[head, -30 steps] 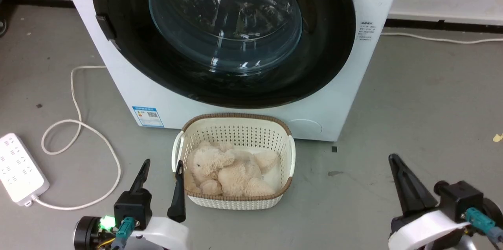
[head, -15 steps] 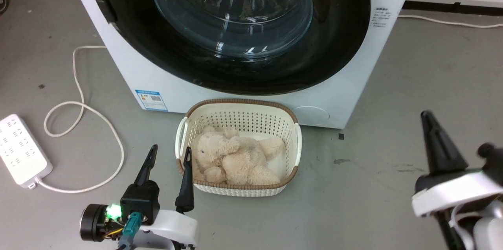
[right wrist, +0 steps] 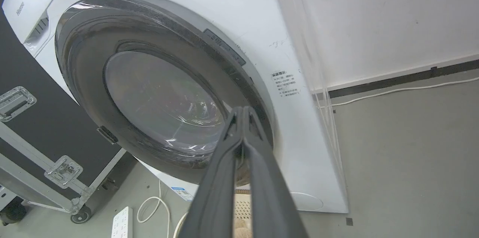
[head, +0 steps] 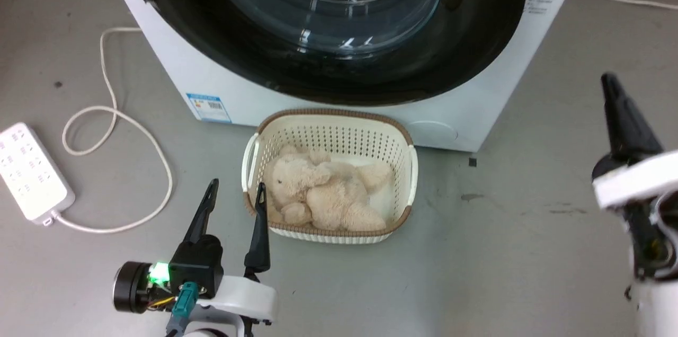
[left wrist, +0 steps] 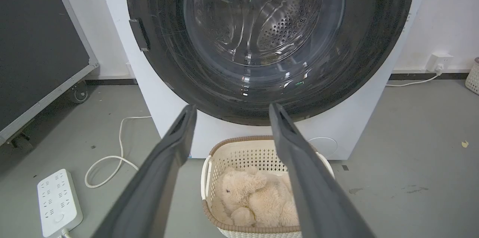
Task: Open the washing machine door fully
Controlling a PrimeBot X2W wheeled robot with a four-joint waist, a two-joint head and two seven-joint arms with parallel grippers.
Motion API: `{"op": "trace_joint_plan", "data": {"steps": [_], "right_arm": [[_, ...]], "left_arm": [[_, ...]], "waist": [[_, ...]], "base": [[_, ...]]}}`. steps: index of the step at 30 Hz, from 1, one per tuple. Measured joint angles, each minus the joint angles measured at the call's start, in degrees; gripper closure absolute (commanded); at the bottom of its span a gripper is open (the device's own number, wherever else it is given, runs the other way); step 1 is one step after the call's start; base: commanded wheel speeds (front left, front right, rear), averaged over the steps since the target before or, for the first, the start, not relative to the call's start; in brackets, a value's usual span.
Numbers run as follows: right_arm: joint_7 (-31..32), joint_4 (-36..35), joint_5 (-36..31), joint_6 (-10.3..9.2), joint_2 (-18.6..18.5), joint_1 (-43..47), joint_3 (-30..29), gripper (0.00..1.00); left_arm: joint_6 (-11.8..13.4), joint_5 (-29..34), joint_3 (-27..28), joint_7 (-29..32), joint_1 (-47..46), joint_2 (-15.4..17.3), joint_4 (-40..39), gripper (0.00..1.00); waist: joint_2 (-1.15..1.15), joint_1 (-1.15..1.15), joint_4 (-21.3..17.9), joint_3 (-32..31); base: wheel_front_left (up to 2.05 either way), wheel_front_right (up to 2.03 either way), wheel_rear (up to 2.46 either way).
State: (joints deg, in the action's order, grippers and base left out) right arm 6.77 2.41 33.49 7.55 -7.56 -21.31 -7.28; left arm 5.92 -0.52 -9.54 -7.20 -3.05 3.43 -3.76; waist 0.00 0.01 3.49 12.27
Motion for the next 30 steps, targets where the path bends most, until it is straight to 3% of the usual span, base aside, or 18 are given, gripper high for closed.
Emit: {"op": "trace_joint_plan", "data": {"steps": [3, 13, 30], "right_arm": [[4.3, 3.7, 4.6, -0.01, 0.0, -6.4, -1.9, 1.00], [13.1, 16.3, 11.3, -0.03, 0.1, -21.1, -7.4, 1.00], [26.3, 37.4, 16.0, -0.03, -3.9, -43.2, -15.5, 1.00]], "left_arm": [[0.6, 0.0, -1.0, -0.6, -1.1, 0.2, -0.5, 0.00], [2.1, 0.0, -3.1, -1.9, -3.1, 0.2, -1.3, 0.00], [4.5, 0.0, -6.6, -3.9, -5.4, 0.5, -2.6, 0.00]], "waist": [[0.00, 0.00, 0.9, 2.0], [0.00, 0.00, 3.1, 6.1], [0.00, 0.00, 6.2, 11.9]], "base": [[0.00, 0.00, 0.00], [0.00, 0.00, 0.00], [0.00, 0.00, 0.00]]}}
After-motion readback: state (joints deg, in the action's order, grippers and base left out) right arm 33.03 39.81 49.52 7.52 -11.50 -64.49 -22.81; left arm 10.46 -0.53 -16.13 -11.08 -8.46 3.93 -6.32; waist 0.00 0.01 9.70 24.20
